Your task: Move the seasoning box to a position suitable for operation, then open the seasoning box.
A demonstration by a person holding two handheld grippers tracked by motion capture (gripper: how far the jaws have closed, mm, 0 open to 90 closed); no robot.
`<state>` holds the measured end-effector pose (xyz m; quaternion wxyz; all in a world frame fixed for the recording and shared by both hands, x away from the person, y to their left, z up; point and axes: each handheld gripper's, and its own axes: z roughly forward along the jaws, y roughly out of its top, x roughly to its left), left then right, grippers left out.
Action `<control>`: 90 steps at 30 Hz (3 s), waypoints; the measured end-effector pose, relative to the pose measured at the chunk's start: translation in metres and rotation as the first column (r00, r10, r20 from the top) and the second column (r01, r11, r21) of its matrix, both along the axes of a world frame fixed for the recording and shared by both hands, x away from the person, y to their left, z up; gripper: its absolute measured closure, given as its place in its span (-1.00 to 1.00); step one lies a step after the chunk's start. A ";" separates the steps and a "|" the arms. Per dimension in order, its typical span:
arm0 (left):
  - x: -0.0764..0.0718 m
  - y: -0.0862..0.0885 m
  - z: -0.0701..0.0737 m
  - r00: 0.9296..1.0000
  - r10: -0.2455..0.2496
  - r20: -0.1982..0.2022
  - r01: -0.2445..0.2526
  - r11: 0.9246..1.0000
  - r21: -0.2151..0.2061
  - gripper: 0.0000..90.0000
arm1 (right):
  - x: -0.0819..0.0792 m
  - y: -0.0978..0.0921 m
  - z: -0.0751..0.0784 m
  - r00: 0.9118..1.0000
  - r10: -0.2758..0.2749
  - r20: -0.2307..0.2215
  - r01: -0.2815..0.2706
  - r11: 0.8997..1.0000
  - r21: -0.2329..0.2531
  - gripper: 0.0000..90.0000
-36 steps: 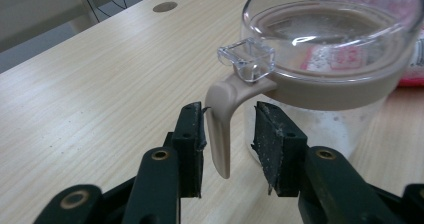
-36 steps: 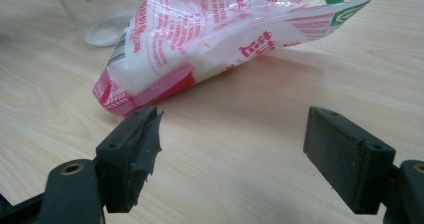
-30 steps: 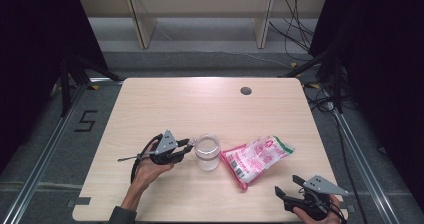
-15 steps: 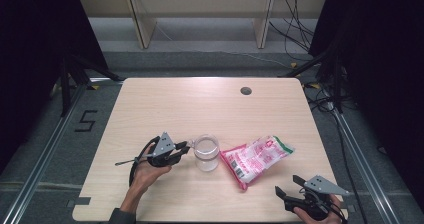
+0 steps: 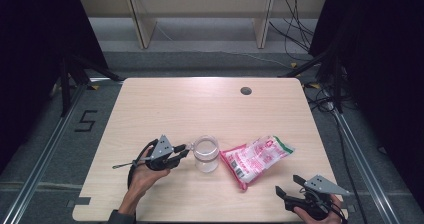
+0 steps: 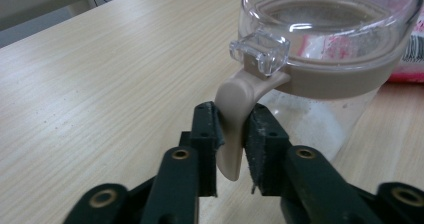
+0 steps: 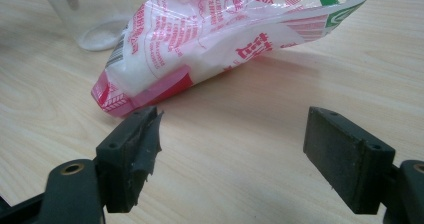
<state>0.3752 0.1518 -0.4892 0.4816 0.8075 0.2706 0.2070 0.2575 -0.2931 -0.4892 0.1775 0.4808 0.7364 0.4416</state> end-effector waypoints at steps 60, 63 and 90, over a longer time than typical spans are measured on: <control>0.000 -0.008 0.035 0.999 0.049 -0.007 -0.049 0.988 -0.144 0.91 | 0.016 0.064 0.013 0.955 0.236 0.179 -0.232 0.972 -0.047 0.03; 0.000 -0.008 0.035 0.999 0.049 -0.007 -0.049 0.988 -0.144 0.91 | 0.026 0.076 0.015 0.945 0.276 0.177 -0.269 0.961 -0.061 0.23; 0.001 -0.006 0.034 0.999 0.042 -0.013 -0.044 0.987 -0.157 0.92 | 0.083 0.143 0.018 0.908 0.377 0.183 -0.371 0.926 -0.069 1.00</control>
